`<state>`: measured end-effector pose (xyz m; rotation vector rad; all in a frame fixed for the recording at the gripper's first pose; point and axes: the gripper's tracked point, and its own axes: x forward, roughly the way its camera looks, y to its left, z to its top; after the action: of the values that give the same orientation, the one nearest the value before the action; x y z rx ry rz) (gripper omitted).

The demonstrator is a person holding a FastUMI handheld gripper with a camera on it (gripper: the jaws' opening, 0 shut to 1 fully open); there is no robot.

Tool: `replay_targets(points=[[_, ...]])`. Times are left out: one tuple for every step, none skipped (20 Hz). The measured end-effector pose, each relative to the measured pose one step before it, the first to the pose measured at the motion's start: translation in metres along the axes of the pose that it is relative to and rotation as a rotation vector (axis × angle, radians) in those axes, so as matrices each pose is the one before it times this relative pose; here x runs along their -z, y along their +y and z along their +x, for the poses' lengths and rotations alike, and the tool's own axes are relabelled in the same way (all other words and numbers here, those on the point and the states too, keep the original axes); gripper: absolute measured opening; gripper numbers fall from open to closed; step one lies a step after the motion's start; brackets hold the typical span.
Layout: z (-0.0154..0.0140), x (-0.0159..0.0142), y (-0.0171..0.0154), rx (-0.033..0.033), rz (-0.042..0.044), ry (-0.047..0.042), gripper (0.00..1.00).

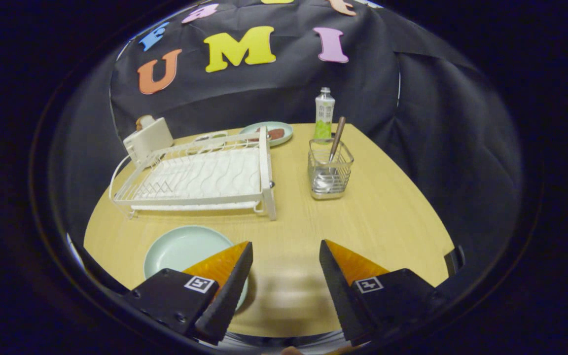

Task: Take the plate from the dish rack, then take the spoon from the basket and place it into the plate.

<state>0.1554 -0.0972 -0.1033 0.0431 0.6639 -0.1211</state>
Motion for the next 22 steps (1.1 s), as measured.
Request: replay_targets(points=[[0.00166, -0.01187, -0.00858, 0.01047, -0.00329, -0.05413, 0.88], [0.00098, -0.01069, -0.0064, 0.00626, -0.0014, -0.05595, 0.88], [0.0023, -0.011, -0.00592, 0.00848, -0.00512, -0.05829, 0.88], [0.00256, -0.01401, -0.00768, 0.01341, -0.00957, -0.0666, 0.88], [0.00286, -0.01173, -0.00552, 0.00568, -0.01494, -0.05741, 0.9], [0.00429, -0.01173, -0.00879, 0.01835, -0.01571, -0.04982, 0.91], [0.00438, -0.01051, -0.00492, -0.00334, -0.0197, -0.03836, 0.96], [0.00574, -0.00935, -0.00312, -0.01312, -0.01568, -0.02968, 0.97], [0.00586, -0.00712, -0.0066, -0.00412, -0.01152, -0.02651, 0.98], [0.00884, -0.00722, -0.00818, 0.00158, -0.00049, -0.02268, 0.98], [0.01033, -0.00499, -0.00619, -0.00504, 0.01485, -0.01549, 0.99], [0.01102, -0.00424, -0.00756, -0.00439, 0.02073, -0.00882, 0.99], [0.01092, -0.00305, -0.00289, -0.01913, 0.02671, -0.01002, 0.99], [0.01146, -0.00231, -0.00567, -0.00729, 0.01747, -0.01016, 0.99], [0.0125, -0.00117, -0.00772, 0.00561, 0.01758, -0.01032, 0.99], [0.01377, 0.00205, -0.00729, 0.01631, 0.00403, 0.00659, 0.99], [0.01253, 0.00477, -0.00373, 0.01418, -0.00578, 0.0171, 0.99], [0.01285, 0.00463, -0.00152, 0.00483, -0.01646, 0.02607, 0.99], [0.01162, 0.00296, -0.00156, 0.00433, -0.00642, 0.02456, 0.99], [0.01338, 0.00367, 0.00089, -0.00909, 0.00017, 0.02425, 0.99], [0.00999, 0.00276, 0.00077, -0.0057, 0.00436, 0.01868, 0.99], [0.01062, 0.00364, 0.00051, -0.00044, -0.00564, 0.02347, 0.99]])
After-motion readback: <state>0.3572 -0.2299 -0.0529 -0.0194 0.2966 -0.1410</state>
